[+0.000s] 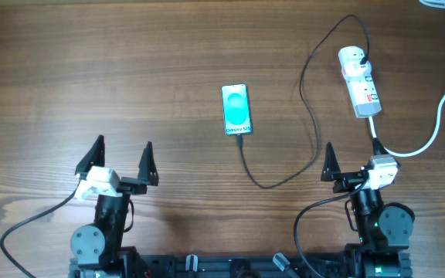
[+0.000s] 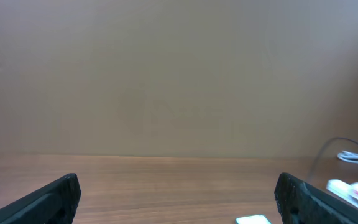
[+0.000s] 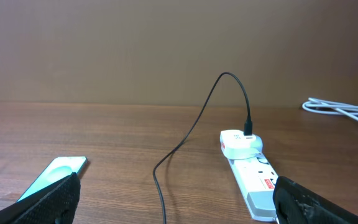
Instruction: Plug charger to phone and switch on socket
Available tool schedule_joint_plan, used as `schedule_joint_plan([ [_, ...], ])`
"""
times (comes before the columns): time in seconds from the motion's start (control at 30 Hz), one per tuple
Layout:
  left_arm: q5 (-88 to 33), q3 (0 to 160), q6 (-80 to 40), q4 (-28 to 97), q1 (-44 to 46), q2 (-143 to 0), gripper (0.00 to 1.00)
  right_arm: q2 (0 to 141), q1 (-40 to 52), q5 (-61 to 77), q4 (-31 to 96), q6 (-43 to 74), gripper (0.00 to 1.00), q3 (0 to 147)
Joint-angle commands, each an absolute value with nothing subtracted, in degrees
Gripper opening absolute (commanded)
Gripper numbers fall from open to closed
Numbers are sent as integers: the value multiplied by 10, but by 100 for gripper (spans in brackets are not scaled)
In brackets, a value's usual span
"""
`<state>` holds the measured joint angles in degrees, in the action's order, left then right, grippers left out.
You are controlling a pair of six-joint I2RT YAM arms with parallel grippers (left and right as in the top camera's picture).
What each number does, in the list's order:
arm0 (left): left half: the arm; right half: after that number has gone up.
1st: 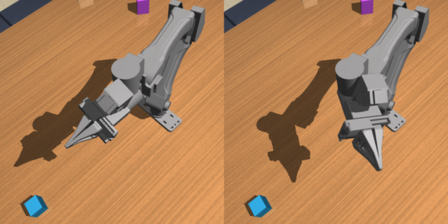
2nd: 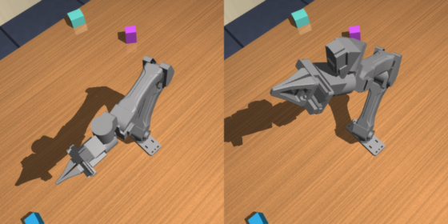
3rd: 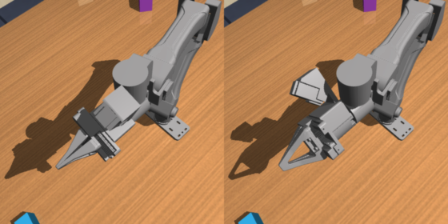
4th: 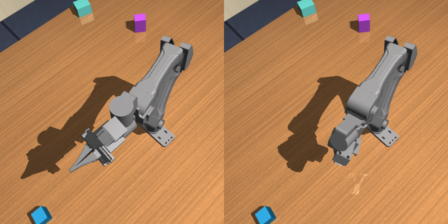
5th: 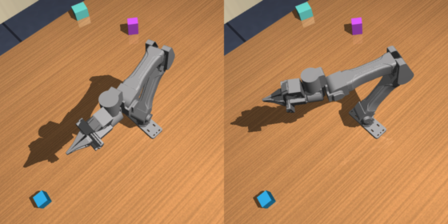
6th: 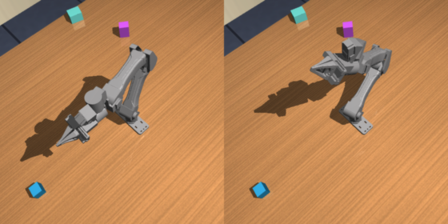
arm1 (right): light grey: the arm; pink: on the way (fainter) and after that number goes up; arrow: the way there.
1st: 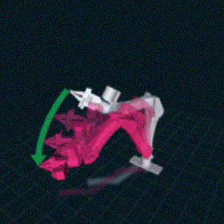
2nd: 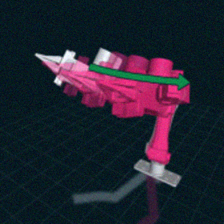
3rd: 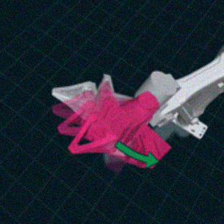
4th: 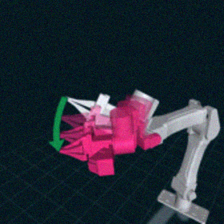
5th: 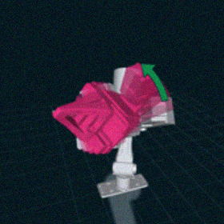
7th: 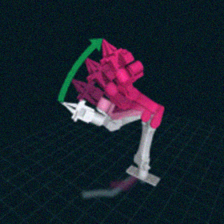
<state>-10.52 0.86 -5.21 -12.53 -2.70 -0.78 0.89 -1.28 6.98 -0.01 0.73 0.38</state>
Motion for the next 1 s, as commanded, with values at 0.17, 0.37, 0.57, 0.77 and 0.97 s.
schedule_joint_plan([
  [0.17, 21, 3, -52, -20, -32, -2, 100, 4, -11, 60, -3, 0, 100, 3],
  [0.37, 51, 3, -51, 38, -37, -2, 100, 4, -11, 60, -3, 0, 100, 3],
  [0.57, 45, 3, 13, 41, -37, -2, 100, 4, -11, 60, -3, 0, 100, 3],
  [0.77, 84, 3, -22, 37, -37, -2, 100, 4, -11, 60, -3, 1, 100, 3],
  [0.97, 56, 3, 9, 40, -37, -2, 100, 4, -11, 60, -3, 0, 100, 3],
])
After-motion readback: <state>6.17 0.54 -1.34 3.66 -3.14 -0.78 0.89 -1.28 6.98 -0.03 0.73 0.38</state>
